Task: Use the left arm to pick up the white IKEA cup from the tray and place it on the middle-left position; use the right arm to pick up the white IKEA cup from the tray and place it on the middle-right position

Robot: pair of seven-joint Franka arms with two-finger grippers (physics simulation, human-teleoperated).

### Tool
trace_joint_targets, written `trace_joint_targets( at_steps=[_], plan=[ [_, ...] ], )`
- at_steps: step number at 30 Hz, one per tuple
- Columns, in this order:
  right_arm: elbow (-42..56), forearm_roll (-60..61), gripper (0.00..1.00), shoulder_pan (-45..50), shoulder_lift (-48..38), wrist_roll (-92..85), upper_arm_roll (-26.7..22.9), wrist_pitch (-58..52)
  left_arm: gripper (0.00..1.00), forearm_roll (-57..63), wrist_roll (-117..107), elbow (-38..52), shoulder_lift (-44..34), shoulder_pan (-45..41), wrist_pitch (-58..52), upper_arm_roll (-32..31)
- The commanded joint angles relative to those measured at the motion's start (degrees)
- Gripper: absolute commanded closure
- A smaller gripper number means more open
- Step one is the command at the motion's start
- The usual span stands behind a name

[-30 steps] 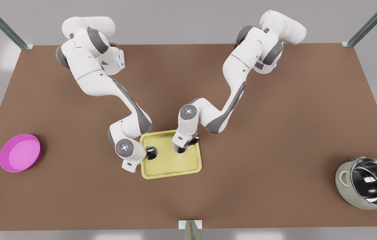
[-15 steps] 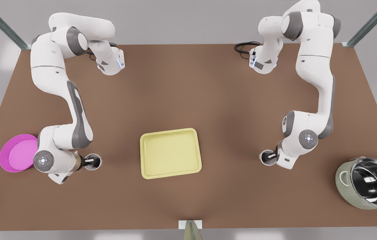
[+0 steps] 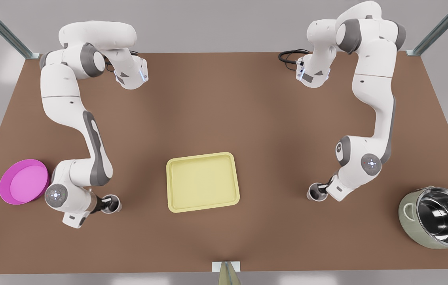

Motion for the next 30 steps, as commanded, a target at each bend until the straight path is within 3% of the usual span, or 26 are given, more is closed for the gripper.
trace_joint_targets(
  at_steps=[1, 2, 6, 8, 10, 13, 14, 16, 20, 22, 23, 25, 26, 28, 30],
  plan=[
    [0.0, -1.1, 0.94, 0.0, 0.1, -9.1, 0.0, 3.7, 0.71, -1.3, 24.9, 0.1, 0.2, -0.1, 2.2, 0.0],
    [0.0, -1.1, 0.94, 0.0, 0.1, -9.1, 0.0, 3.7, 0.00, -0.9, 25.0, 0.2, 0.2, -0.2, 2.2, 0.0],
    [0.0, -1.0, 0.93, 0.0, 0.5, -9.0, 0.0, 3.8, 0.00, -0.7, 24.9, 1.1, -0.2, -0.3, 1.9, 0.2],
    [0.0, -0.9, 0.85, 0.0, 0.6, -8.9, 0.0, 3.9, 0.00, 1.6, 23.9, 3.8, -3.0, -0.3, -2.9, 1.3],
    [0.0, -0.9, 0.80, 0.0, 0.6, -8.7, 0.0, 4.4, 0.00, 9.0, 17.8, 11.9, -6.1, -0.2, -15.2, 1.6],
    [0.0, -0.8, 0.68, 0.0, 0.5, -8.3, 0.0, 4.4, 0.00, -1.5, 4.3, 16.9, -11.3, 0.3, -42.1, 2.2],
    [0.0, -0.7, 0.65, 0.0, 0.5, -8.3, 0.0, 4.4, 0.00, 0.7, 5.4, 18.6, -15.7, 1.2, -48.0, 2.3],
    [0.1, -0.5, 0.60, 0.0, 0.5, -8.3, 0.0, 4.4, 0.00, -4.5, 11.2, 9.6, -23.3, 5.1, -40.0, 2.3],
    [0.1, -0.4, 0.46, -0.4, -3.4, -8.3, 0.2, 3.2, 0.00, 0.4, 6.3, 10.3, -21.9, 4.9, -38.0, 2.4],
    [0.2, -0.4, 0.40, -0.2, -10.9, -8.0, 0.8, -7.2, 0.00, 2.6, -3.7, 10.9, -19.5, 2.4, -35.2, 2.3],
    [0.2, -0.3, 0.31, -0.1, -15.0, -5.5, 1.0, -13.5, 0.00, 3.8, -5.0, 10.9, -19.4, 1.4, -34.3, 2.4],
    [0.2, 8.9, 0.03, -0.4, -21.6, 5.0, 1.2, -25.4, 0.00, 3.3, -4.4, 11.1, -19.4, 1.6, -34.3, 2.4],
    [0.1, 13.1, 0.00, -1.0, -24.8, 10.1, 1.2, -26.2, 0.00, 3.1, -4.4, 11.1, -19.4, 1.7, -34.3, 2.4],
    [0.1, -0.4, 0.00, 0.8, -26.0, 12.3, 2.5, -30.0, 0.00, 2.8, -4.7, 11.6, -19.4, 1.5, -35.0, 2.3],
    [-0.2, 4.6, 0.00, 0.1, -26.8, 24.6, 2.5, -32.5, 0.00, 2.9, -4.6, 11.8, -18.7, 1.3, -32.2, 2.2]
  ],
)
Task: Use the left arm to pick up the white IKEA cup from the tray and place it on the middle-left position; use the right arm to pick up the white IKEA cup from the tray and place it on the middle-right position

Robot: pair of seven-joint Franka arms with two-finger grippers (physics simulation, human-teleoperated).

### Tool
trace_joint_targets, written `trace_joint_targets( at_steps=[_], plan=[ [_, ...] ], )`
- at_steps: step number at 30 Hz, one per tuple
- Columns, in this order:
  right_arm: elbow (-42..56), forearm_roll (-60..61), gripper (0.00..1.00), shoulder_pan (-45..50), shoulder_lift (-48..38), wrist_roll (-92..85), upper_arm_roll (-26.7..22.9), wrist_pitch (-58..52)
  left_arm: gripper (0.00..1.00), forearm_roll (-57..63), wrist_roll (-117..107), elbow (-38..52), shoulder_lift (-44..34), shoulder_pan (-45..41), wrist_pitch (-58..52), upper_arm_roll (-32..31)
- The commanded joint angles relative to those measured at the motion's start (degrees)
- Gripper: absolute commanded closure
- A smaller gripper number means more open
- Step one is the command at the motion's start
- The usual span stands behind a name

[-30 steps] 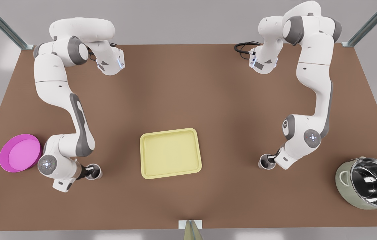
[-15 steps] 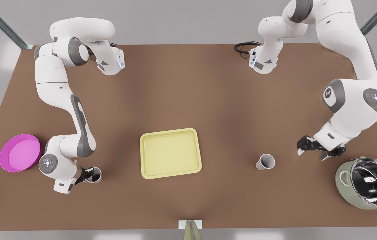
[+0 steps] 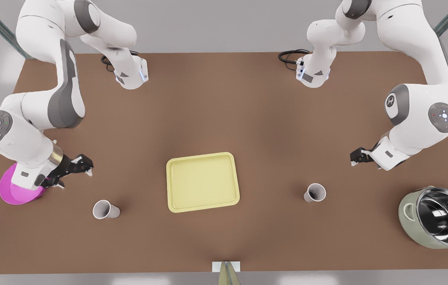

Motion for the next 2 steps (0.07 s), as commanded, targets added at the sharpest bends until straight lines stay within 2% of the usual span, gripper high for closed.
trace_joint_targets(
  at_steps=[1, 2],
  plan=[
    [-0.1, 1.1, 0.00, -0.3, -0.4, 24.1, 0.2, -11.5, 0.00, 0.3, -9.8, 0.0, 0.4, -0.5, 2.1, -0.1],
    [-0.1, 1.1, 0.00, -0.3, -0.4, 24.1, 0.2, -11.5, 0.00, 0.5, -9.8, 0.0, 0.5, -0.6, 2.1, 0.0]
  ],
)
